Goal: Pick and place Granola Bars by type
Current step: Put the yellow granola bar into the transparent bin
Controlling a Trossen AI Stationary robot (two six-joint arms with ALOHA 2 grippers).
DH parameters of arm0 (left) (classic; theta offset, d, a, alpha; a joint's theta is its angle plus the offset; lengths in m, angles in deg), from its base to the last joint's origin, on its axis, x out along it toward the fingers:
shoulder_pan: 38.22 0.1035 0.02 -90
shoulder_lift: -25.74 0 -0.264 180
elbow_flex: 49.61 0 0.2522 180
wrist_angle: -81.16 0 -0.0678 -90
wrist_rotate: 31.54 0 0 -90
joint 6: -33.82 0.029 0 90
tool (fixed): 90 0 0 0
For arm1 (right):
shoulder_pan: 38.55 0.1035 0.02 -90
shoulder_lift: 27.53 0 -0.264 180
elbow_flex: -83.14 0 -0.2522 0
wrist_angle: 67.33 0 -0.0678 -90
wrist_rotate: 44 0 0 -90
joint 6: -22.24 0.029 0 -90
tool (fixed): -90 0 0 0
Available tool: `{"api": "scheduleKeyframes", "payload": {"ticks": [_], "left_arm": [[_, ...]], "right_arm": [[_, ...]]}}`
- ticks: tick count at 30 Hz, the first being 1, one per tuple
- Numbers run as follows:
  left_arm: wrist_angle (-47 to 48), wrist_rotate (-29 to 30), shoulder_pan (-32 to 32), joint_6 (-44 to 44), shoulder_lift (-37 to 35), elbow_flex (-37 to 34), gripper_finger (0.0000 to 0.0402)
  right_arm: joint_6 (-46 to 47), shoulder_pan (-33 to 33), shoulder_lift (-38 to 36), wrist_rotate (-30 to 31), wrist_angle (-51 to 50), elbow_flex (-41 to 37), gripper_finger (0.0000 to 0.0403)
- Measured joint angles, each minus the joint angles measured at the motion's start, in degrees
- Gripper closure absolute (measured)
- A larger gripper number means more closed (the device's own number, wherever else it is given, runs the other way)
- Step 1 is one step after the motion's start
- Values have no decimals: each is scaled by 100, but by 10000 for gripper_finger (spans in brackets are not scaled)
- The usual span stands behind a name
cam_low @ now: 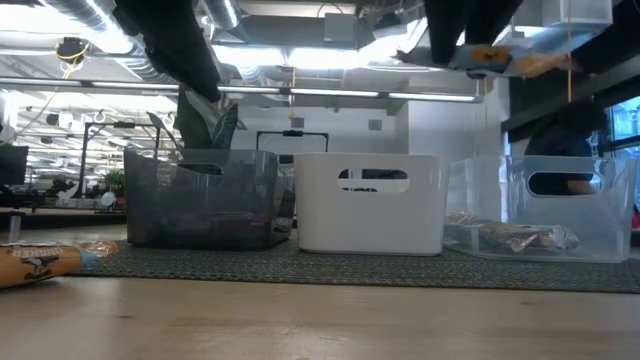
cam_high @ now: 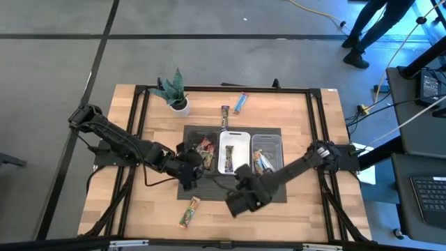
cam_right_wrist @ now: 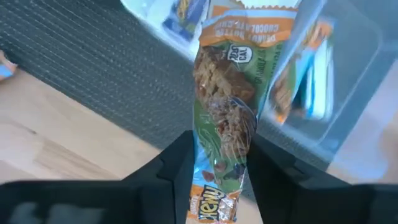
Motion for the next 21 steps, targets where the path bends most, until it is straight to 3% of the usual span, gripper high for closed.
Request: {"api": "scheduleKeyframes", "payload": {"ticks": [6, 14, 21], "left_arm": [[-17, -216, -36, -103, 0, -2, 210], [-17, -232, -40, -575, 0, -2, 210], [-20, -242, -104, -959, 0, -2, 210]], "right_arm": [[-1053, -600, -740, 18, 32, -1238, 265], [-1051, -1213, -1983, -16, 329, -3496, 263], [-1518, -1325, -2149, -91, 1394, -4575, 263]]}}
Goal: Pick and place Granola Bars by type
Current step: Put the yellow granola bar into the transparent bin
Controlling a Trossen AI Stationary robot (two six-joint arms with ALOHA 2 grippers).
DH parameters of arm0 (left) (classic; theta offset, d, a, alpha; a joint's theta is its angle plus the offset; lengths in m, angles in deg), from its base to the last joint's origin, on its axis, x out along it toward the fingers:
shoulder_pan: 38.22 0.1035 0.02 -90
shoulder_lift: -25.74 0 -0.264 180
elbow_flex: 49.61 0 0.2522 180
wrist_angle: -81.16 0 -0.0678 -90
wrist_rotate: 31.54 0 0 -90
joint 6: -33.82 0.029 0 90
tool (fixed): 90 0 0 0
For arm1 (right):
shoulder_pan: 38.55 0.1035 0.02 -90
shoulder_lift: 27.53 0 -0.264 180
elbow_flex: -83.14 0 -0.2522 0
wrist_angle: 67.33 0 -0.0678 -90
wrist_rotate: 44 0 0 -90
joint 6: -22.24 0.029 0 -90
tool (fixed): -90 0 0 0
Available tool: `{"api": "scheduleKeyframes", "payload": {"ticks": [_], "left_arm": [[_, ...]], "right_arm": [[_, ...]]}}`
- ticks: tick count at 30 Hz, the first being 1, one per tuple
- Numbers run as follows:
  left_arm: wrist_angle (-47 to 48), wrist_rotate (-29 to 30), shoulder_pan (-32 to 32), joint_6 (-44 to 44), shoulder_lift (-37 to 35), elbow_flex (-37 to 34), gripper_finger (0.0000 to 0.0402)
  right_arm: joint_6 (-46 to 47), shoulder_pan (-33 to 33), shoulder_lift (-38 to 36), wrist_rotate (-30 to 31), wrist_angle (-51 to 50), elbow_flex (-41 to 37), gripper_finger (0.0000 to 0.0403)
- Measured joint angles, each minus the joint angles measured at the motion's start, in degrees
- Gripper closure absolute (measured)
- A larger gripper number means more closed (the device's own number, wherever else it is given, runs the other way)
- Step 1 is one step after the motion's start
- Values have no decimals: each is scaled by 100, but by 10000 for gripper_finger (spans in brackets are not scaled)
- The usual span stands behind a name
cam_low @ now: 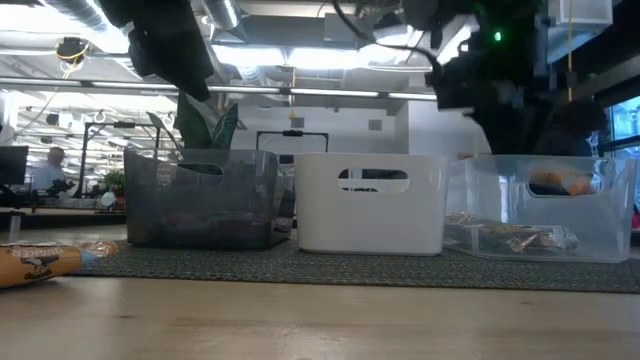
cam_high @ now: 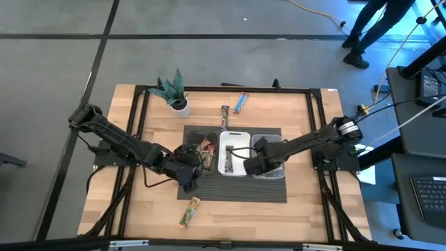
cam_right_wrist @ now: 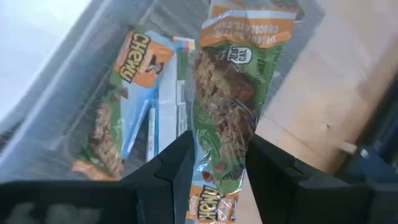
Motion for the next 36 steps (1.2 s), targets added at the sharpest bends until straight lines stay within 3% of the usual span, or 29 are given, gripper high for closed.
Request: {"api": "scheduleKeyframes", "payload": {"ticks": [8, 22, 31, 36], "left_arm": [[-2, -2, -50, -144, 0, 0, 210], [0, -302, -50, -205, 0, 0, 199], [0, -641, -50, -140, 0, 0, 153], [0, -805, -88, -129, 0, 0, 144]], "right_arm": [[-261, -60, 9, 4, 651, -568, 263], [-558, -74, 9, -44, 786, -688, 260], [-593, -74, 9, -56, 838, -680, 194], [-602, -49, 7, -88, 243, -329, 160]]}}
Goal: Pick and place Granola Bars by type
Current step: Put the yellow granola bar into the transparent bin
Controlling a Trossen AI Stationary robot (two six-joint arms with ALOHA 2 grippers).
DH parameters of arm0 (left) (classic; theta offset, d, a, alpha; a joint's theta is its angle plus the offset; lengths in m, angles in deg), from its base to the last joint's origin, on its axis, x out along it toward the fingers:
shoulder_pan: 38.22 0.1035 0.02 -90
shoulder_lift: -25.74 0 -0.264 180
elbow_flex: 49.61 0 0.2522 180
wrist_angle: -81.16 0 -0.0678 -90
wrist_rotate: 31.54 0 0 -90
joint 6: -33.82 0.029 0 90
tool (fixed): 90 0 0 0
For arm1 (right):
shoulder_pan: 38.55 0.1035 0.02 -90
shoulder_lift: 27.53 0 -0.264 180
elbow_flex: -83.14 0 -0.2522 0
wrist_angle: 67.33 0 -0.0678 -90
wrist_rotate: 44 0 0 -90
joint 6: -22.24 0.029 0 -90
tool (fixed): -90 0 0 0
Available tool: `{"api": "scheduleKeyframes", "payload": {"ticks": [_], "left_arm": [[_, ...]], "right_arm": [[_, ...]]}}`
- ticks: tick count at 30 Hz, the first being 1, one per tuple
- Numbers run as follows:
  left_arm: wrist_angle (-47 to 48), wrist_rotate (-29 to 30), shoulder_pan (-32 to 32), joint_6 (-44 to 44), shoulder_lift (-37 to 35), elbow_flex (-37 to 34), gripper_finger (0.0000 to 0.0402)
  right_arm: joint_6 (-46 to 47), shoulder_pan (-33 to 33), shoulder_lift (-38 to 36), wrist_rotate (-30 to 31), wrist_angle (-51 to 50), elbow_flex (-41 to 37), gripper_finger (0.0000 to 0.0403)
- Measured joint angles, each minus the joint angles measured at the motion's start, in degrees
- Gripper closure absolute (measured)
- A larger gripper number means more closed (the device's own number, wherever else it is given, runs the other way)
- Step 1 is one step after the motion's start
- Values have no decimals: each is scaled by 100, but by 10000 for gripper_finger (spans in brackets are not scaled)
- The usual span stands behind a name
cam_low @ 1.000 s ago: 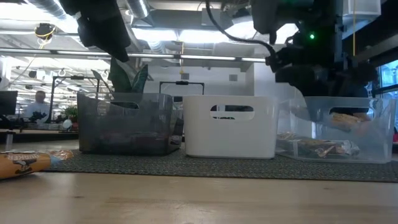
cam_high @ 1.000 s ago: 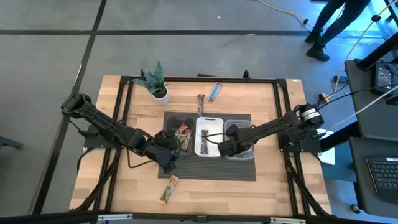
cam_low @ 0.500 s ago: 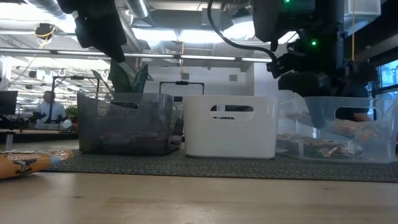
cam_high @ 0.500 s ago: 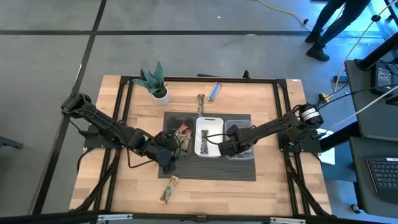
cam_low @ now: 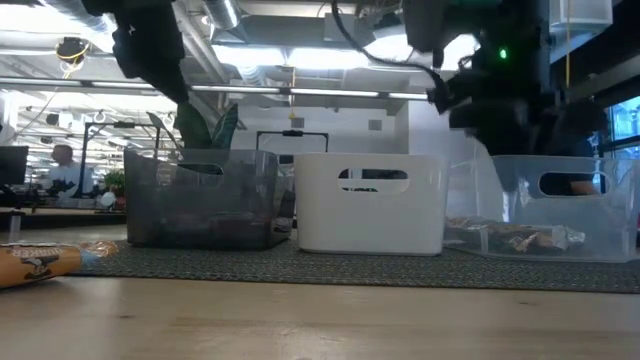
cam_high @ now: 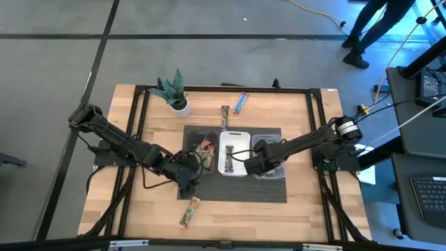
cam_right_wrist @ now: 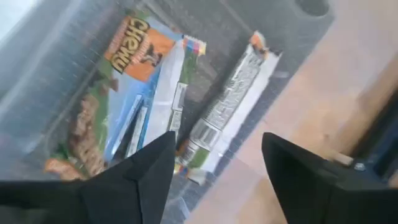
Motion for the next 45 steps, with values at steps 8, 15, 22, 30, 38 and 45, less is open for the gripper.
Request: {"api": "scheduleKeyframes", "payload": {"ticks": [8, 15, 22, 30, 38, 45], "left_arm": [[-7, 266, -728, -221, 0, 2, 145], [-58, 789, -1388, -498, 44, 6, 146], [-157, 744, -1568, -1303, 645, 6, 145], [27, 743, -1579, -1692, 1573, 526, 144], [1341, 347, -1446, -2234, 2570, 1667, 144], [1204, 151, -1447, -2922, 2801, 1764, 145]], "right_arm": [[-295, 551, -366, 409, -60, 1104, 161], [-1015, 1208, -394, 1114, 1243, 1745, 159], [-1751, 1360, -387, 1247, 2018, 1743, 159], [-1784, 1305, -385, 1258, 1786, 1741, 159], [-1768, 1305, -385, 1256, 1577, 1737, 159], [-1771, 1307, -385, 1256, 1560, 1734, 159]]}}
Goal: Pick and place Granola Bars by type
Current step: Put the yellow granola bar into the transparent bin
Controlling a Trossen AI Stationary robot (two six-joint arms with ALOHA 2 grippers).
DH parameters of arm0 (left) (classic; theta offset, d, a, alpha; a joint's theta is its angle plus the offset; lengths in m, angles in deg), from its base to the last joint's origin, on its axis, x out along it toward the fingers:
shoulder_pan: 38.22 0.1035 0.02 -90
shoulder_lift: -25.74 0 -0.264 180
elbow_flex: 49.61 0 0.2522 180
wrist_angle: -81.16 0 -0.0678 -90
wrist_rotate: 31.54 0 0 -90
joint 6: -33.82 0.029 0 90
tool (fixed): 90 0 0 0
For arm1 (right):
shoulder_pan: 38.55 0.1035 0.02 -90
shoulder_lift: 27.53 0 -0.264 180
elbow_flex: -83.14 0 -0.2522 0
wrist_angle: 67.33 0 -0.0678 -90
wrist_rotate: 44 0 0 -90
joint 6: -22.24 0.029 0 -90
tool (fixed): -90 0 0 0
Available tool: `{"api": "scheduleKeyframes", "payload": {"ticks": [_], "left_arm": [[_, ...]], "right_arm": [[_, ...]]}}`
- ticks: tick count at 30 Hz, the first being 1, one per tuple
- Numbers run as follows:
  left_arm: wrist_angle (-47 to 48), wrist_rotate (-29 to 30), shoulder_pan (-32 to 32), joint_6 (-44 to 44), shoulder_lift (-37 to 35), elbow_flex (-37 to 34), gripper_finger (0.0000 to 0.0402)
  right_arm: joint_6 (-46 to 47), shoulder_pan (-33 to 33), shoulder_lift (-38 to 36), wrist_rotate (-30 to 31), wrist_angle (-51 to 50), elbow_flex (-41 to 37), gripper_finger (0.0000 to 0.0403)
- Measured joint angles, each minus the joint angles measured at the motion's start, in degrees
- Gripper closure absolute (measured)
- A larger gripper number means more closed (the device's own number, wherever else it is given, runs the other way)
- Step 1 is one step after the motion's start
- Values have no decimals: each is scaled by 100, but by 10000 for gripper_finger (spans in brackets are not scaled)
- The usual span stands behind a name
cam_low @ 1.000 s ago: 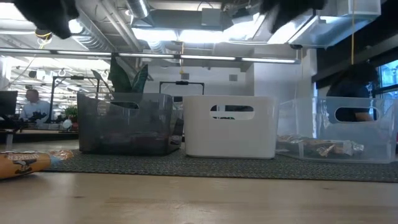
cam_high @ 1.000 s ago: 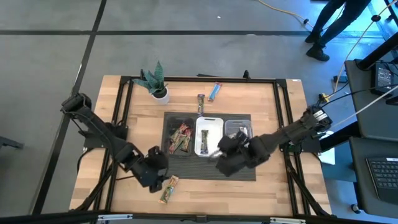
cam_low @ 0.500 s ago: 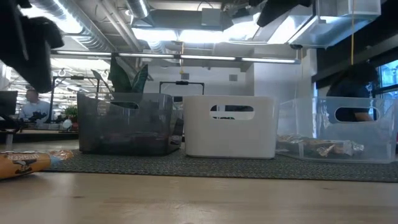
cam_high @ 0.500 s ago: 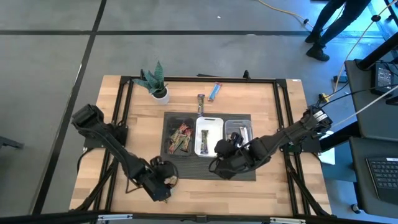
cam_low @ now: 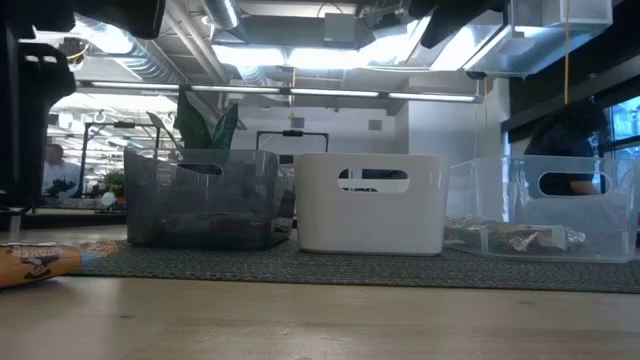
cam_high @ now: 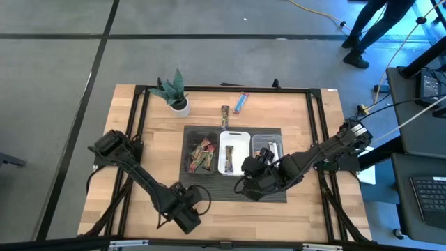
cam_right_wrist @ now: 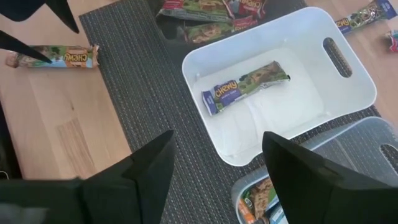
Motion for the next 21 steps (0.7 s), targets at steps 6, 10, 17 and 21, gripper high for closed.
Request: {"api": "scheduleKeyframes", "payload": {"ticks": [6, 10, 17, 21], "left_arm": [[13, 55, -9, -228, 4, 0, 146], [-4, -53, -9, -248, 155, -2, 144], [-16, -439, -9, -547, 446, -4, 146], [-15, -613, -9, -764, 636, 20, 144]], "right_arm": [[22, 0, 0, -6, 1, -2, 159], [26, 2, 2, -59, 3, -2, 159], [-38, 4, 2, -59, 7, -2, 159], [-157, 4, 2, -57, 1, -2, 159]]}}
